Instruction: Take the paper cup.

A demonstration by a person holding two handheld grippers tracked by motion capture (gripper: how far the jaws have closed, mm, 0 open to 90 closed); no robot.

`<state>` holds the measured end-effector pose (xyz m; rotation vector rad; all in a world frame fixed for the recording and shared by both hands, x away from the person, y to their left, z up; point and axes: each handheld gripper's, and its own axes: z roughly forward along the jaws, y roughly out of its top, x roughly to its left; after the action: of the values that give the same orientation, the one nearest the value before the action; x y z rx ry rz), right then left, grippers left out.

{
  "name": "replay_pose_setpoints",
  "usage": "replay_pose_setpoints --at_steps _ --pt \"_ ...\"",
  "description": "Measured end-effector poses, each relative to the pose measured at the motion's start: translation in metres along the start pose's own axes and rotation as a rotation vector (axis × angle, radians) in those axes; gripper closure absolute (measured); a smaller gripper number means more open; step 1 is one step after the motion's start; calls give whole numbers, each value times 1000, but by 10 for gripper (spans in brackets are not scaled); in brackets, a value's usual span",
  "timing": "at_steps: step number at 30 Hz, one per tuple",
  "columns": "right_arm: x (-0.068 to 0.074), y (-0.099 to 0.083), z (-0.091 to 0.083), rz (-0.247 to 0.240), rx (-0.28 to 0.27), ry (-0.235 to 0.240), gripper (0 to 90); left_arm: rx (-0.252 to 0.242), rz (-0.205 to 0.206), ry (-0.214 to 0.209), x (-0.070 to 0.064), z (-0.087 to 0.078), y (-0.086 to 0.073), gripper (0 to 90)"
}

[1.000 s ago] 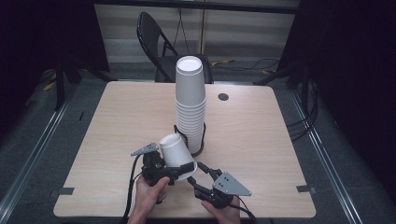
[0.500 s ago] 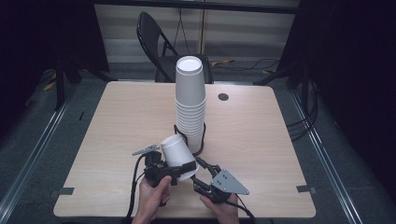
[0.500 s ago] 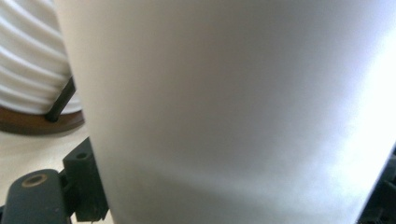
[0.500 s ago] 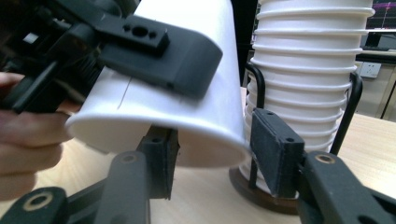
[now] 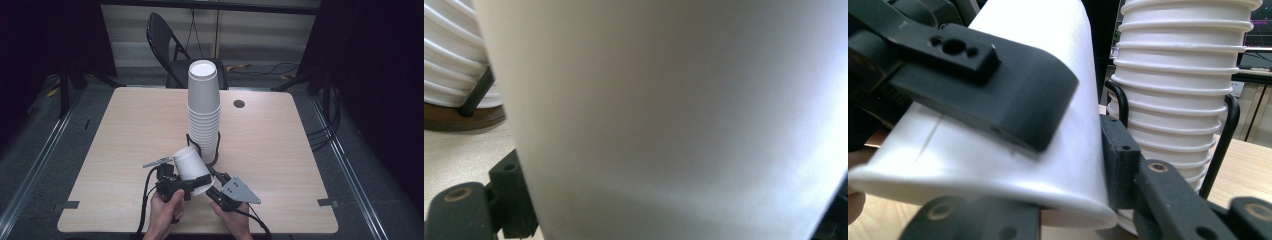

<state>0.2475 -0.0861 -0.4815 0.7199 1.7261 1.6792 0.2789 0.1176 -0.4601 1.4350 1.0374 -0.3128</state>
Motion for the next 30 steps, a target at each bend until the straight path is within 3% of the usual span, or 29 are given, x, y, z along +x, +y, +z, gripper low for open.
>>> replay_pose_setpoints --at_steps 6,17,21,30 --pt "1 -1 -1 -22 2 -4 852 -36 12 -33 4 -2 0 78" --pt "1 1 -6 -1 9 -17 859 -32 72 -66 4 2 6 65" --pt "0 0 -9 10 19 -12 860 -56 74 -64 5 0 10 81" --pt "-1 0 -12 18 48 -6 860 -76 151 -74 10 -2 14 69"
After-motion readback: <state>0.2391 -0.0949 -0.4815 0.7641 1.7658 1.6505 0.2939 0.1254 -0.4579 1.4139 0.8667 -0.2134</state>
